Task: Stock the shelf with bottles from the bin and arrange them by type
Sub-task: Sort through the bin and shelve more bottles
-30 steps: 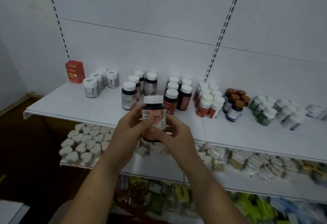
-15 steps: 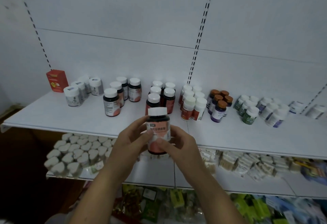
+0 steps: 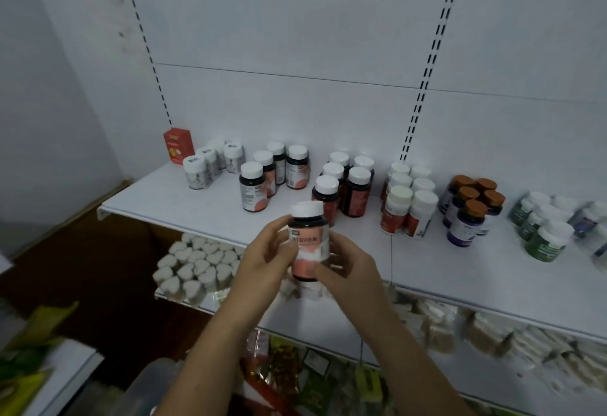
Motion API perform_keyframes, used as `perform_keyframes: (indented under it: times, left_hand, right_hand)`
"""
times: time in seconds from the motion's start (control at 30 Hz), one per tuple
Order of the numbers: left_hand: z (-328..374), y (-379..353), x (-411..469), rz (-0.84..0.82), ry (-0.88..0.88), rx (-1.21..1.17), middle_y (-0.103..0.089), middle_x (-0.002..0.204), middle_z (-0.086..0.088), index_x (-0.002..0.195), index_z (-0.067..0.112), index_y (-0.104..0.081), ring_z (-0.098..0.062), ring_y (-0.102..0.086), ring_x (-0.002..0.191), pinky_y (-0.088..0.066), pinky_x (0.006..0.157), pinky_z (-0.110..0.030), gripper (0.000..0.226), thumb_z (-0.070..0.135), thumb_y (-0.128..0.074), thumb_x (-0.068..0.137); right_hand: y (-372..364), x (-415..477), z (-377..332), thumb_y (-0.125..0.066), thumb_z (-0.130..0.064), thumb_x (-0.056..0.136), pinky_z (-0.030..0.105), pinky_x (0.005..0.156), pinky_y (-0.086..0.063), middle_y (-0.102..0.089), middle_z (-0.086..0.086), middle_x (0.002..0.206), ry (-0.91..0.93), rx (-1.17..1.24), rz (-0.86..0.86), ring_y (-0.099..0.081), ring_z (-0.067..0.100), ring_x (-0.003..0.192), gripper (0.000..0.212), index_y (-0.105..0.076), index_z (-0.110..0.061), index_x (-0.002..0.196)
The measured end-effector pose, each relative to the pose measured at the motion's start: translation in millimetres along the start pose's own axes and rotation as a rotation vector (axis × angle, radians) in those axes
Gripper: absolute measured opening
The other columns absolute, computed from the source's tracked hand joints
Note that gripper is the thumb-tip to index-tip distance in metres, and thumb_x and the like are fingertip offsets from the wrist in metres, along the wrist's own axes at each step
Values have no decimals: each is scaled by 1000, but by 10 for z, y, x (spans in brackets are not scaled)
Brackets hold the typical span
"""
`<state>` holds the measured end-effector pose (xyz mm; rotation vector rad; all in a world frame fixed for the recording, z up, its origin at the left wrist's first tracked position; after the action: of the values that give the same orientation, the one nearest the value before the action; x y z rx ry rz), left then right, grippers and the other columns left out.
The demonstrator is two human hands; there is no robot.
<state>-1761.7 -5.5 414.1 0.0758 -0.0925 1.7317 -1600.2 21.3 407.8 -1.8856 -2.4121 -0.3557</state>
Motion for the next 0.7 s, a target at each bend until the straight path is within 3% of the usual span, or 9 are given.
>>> perform_keyframes:
  times: [0.13, 0.2, 0.27, 0.37, 0.5, 0.63, 0.7]
  left_hand:
    - [-25, -8, 190, 106, -98, 278, -68, 125, 22, 139, 46, -52, 10, -64, 108, -57, 88, -18, 56, 28, -79, 93]
    - [-97, 30, 395, 174, -147, 347, -66, 129, 19, 140, 43, -52, 7, -63, 112, -57, 92, -23, 59, 27, -80, 92]
    - [-177, 66, 598, 198, -180, 429, -63, 135, 14, 144, 38, -53, -1, -61, 120, -56, 98, -31, 60, 27, -79, 91]
    - [-314, 135, 792, 247, -127, 441, -52, 134, 2, 143, 36, -51, -12, -59, 118, -51, 100, -24, 61, 18, -78, 91]
    - [-506, 190, 997, 277, -68, 458, -46, 134, -2, 147, 34, -49, -19, -58, 123, -47, 103, -27, 63, 16, -77, 93]
    - [-577, 175, 1208, 339, -59, 544, -49, 146, -3, 153, 33, -45, -21, -53, 133, -45, 113, -39, 69, 20, -77, 93]
    - [-555, 132, 1316, 363, -76, 557, -52, 149, 1, 152, 32, -48, -18, -50, 135, -42, 112, -36, 68, 20, -78, 92]
  right_hand:
    - [-198, 274, 120, -78, -13, 91, 20, 86, -58, -74, -23, 113, 44, 7, 9, -70, 1, 106, 48, -63, -46, 122]
    - [-294, 426, 238, -74, -12, 94, 20, 92, -56, -72, -26, 118, 37, -2, 6, -67, -3, 111, 50, -60, -47, 127]
    - [-359, 541, 385, -72, -17, 95, 29, 104, -54, -67, -20, 132, 6, -26, -28, -63, -2, 121, 57, -54, -42, 142]
    - [-264, 583, 570, -70, -28, 96, 35, 119, -39, -49, -12, 152, -51, -262, -76, -46, 5, 140, 66, -42, -31, 155]
    - [104, 606, 709, -68, -31, 96, 25, 112, -39, -57, -7, 136, 7, -556, -79, -49, 10, 130, 44, -60, -25, 139]
    - [270, 640, 831, -69, -26, 95, 21, 107, -40, -59, -16, 120, 29, -564, -114, -53, 7, 122, 31, -68, -25, 126]
    - [295, 644, 856, -69, -27, 94, 23, 106, -42, -60, -17, 116, 51, -544, -105, -53, 3, 117, 27, -71, -26, 121]
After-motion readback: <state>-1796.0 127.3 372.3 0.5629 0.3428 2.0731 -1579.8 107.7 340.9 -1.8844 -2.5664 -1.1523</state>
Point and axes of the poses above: each hand's wrist, its own x-axis towards the middle knuckle, its own y-axis out of the back of the hand, z = x × y, the point moved 7 cm from there along x, towards the middle knuckle
